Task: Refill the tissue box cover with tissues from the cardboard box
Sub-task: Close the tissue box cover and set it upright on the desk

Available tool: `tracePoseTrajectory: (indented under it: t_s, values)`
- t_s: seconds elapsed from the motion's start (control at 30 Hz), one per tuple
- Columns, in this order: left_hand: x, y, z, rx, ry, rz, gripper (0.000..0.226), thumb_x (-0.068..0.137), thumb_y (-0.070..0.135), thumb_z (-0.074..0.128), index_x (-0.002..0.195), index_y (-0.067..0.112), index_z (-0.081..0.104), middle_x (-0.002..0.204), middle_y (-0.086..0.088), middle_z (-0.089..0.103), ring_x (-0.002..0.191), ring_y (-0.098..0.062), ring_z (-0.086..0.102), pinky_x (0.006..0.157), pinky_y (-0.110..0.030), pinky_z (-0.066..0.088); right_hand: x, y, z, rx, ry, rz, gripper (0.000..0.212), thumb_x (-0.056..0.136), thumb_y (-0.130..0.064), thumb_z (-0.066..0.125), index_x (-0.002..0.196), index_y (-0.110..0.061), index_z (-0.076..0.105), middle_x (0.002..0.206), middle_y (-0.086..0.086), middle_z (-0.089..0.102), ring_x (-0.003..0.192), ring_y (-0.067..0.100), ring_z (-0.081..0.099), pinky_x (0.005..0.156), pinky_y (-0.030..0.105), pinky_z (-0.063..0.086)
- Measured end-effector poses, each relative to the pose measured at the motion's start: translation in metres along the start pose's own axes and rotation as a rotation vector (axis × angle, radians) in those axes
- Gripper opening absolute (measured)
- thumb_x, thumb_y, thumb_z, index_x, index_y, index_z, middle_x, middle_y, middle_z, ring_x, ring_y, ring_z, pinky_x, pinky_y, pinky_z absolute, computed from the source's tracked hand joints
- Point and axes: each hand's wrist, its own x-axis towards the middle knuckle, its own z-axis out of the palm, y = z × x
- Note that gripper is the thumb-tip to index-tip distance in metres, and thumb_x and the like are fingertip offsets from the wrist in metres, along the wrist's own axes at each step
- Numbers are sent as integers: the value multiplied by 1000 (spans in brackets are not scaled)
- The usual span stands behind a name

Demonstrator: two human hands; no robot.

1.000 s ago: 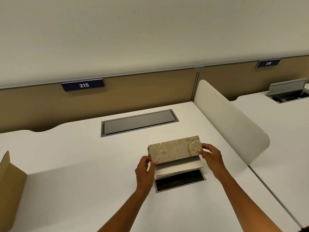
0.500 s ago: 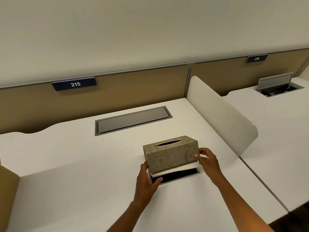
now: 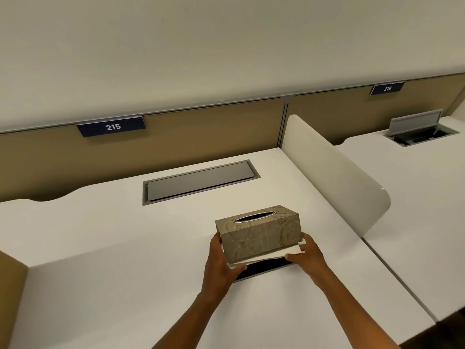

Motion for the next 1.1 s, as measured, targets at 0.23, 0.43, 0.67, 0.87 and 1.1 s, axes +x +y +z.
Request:
tracePoseTrajectory:
  t_s: [0.23,0.43,0.67,0.87,1.1]
  values:
    - [-8,-4,1,102,-56,21,135,60,32,90,152,40,-8,159,11,29,136,-11,44,102,-21,45,8,-11,-13,-635,-57,-379,155,53,-22,96,149,-38,-25,148,9,30,129,30,45,101,42,49]
    - [-3,6,-1,29,12,-29,120,69,36,86,153,40,1,150,11,45,127,-9,53,95,-18,46,21,-30,-18,-804,-38,-637,153,51,-26,97,151,-39,-18,161,3,14,136,28,44,97,42,54]
    - [2,9,-6,58,-6,-13,126,64,42,88,151,44,-3,148,12,46,123,-11,57,93,-23,52,27,-40,-11,-916,30,-653,116,58,-36,92,150,-22,24,156,6,22,122,27,55,91,37,56]
    - [1,4,-7,128,-24,-14,132,59,42,91,152,41,-3,153,12,39,126,-14,54,93,-22,52,25,-31,-10,-932,76,-689,113,57,-41,91,148,-20,29,159,7,17,126,27,52,96,40,54]
    - [3,10,-5,212,48,-7,114,68,51,82,152,36,7,154,7,36,128,-17,53,95,-31,52,26,-31,-11,-936,124,-755,103,57,-40,90,144,-20,38,161,6,17,124,26,52,95,37,53]
